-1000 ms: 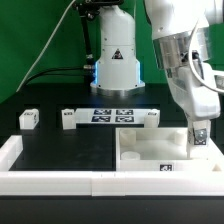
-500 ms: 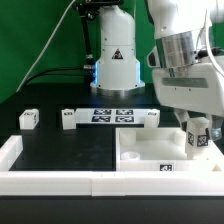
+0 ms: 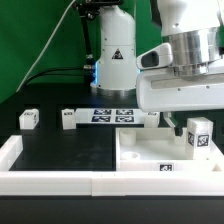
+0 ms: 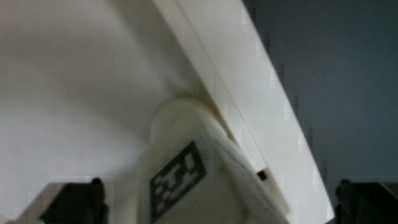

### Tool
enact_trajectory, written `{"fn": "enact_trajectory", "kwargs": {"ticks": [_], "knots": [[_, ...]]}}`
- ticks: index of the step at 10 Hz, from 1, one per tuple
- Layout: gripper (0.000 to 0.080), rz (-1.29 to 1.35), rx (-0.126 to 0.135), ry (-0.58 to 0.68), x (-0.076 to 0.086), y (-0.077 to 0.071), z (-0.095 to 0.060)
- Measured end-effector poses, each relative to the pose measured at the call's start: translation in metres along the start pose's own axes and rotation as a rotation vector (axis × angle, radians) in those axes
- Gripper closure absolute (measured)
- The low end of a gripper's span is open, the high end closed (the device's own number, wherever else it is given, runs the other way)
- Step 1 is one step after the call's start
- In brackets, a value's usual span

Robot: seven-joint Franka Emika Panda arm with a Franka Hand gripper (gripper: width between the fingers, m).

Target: Assemble one leg

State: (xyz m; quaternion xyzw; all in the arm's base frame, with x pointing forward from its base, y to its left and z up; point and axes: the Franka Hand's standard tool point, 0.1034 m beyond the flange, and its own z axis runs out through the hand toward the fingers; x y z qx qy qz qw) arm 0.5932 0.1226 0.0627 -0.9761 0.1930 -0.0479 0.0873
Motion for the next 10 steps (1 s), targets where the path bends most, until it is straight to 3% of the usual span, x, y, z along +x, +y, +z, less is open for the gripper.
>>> {"fn": "enact_trajectory", "kwargs": {"ticks": [3, 5, 8, 10], "knots": [[0.0150, -0.343, -0.063, 0.013, -0.0047, -0.0096, 0.0006], [0.0150, -0.510, -0.069, 0.014, -0.0021, -0.0085, -0.0018], [0.0150, -0.511, -0.069, 0.014, -0.0024, -0.0081, -0.0011], [0.0406, -0.510, -0.071, 0.014, -0.0016, -0.0069, -0.0012]]}}
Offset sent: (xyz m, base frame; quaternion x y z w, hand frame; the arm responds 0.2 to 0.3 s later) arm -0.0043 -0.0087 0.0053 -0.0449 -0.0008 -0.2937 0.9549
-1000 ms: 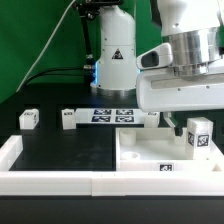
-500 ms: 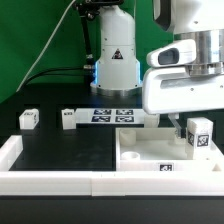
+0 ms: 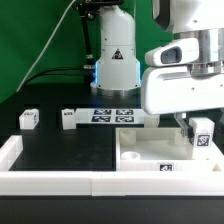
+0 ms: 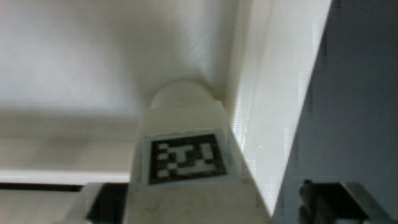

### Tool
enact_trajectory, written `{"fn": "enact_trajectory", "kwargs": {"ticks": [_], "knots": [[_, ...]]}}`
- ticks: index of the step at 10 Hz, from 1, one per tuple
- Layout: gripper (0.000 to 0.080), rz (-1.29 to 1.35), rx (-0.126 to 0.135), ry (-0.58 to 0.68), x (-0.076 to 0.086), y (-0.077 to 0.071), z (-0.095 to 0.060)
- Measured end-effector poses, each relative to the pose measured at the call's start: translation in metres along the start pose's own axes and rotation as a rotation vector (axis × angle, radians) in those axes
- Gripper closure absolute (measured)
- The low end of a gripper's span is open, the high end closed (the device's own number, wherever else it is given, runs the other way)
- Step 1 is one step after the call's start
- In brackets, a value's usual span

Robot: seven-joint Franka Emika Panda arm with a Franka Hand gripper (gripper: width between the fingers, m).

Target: Assemble one leg

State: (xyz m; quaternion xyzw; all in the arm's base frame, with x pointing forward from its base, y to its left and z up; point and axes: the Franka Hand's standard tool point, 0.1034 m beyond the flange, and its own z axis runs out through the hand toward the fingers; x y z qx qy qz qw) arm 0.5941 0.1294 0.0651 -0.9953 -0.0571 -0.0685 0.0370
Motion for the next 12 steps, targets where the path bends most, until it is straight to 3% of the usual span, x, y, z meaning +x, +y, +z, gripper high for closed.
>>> {"fn": "enact_trajectory", "kwargs": {"ticks": [1, 2, 7, 11, 12], "knots": [[0.0406, 0.006, -0.005, 0.000, 0.0001, 0.0050, 0.0000], [0.0505, 0.006, -0.005, 0.000, 0.0000, 0.0052, 0.0002], [0.0505, 0.055, -0.004, 0.000, 0.0001, 0.0059, 0.0002], [0.0505, 0.612, 0.022, 0.023, 0.0008, 0.0101, -0.0001], [0.0505, 0.786, 0.040, 0.025, 0.0014, 0.0122, -0.0004]]}}
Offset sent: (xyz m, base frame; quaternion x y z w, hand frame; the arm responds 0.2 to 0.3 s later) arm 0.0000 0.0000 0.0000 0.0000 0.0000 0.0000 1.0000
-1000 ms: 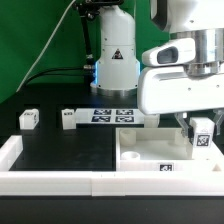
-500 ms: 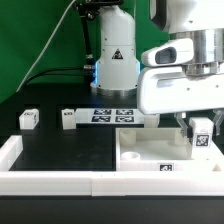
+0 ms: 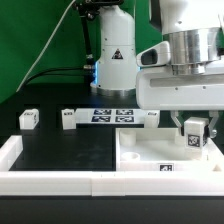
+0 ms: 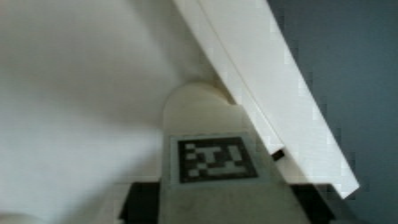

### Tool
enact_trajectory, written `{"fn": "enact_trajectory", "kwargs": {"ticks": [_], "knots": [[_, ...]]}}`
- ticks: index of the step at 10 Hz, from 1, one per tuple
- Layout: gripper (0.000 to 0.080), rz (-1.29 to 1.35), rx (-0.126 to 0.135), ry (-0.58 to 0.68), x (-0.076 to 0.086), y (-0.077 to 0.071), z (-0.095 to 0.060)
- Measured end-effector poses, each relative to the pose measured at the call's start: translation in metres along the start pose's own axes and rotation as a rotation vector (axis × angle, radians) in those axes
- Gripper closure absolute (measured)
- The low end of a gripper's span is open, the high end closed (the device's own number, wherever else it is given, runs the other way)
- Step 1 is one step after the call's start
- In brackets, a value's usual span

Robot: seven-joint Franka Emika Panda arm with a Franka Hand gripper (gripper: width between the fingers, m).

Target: Assemble one leg

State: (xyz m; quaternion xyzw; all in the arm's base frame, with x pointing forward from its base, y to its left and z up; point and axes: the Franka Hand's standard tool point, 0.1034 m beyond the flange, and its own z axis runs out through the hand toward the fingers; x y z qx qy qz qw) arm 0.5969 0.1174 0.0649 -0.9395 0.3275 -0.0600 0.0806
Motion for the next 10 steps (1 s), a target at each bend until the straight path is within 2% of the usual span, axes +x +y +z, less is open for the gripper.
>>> {"fn": "enact_trajectory", "kwargs": {"ticks": [2, 4, 6, 10], "knots": [[0.0505, 0.224, 0.012, -0.011, -0.0009, -0.0001, 0.0002], [0.0504, 0.453, 0.040, -0.010, 0.0012, 0.0005, -0.0001], [0.0502, 0.684, 0.056, -0.030, 0.0010, 0.0000, -0.0003], [0.0502, 1.110, 0.069, -0.072, -0.0050, -0.0030, 0.0011]]}}
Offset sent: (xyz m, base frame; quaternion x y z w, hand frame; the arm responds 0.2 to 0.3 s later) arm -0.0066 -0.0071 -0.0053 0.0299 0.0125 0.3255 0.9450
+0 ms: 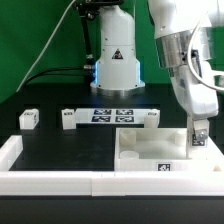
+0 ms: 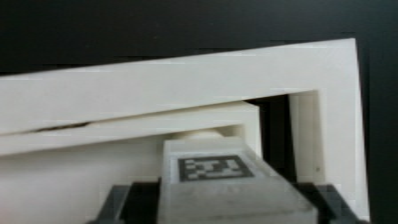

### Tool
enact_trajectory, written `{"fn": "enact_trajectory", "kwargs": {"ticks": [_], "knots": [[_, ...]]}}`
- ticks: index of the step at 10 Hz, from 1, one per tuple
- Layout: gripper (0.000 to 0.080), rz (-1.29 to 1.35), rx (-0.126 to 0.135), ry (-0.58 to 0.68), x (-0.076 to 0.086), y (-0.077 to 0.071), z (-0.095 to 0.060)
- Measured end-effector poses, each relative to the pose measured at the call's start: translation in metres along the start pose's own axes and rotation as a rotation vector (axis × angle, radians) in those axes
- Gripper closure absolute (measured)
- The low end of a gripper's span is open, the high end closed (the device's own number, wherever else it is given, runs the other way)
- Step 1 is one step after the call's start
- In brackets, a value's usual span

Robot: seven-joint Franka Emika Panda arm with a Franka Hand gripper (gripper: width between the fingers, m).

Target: Assemble one leg

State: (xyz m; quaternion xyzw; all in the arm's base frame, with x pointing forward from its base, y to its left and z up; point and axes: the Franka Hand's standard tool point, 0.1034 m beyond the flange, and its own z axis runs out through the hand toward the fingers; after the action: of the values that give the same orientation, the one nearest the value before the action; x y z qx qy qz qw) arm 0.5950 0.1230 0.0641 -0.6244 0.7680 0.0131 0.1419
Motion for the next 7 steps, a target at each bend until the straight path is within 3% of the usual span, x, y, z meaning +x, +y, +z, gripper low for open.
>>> {"fn": "enact_trajectory", "kwargs": {"ticks": [1, 2, 3, 4, 5, 7], "knots": [[0.0446, -0.051, 0.000, 0.000, 0.0000, 0.0000, 0.0000], [0.0446, -0.085, 0.000, 0.000, -0.0001, 0.0001, 0.0000], [0.0221, -0.086, 0.000, 0.000, -0.0003, 0.0002, 0.0001], [0.0172, -0.106, 0.000, 0.000, -0.0004, 0.0001, 0.0001], [0.0156, -0.300, -0.014, 0.004, -0.0016, 0.0005, -0.0001], [0.0151, -0.635, -0.056, 0.014, -0.0087, 0.0011, -0.0002]]}}
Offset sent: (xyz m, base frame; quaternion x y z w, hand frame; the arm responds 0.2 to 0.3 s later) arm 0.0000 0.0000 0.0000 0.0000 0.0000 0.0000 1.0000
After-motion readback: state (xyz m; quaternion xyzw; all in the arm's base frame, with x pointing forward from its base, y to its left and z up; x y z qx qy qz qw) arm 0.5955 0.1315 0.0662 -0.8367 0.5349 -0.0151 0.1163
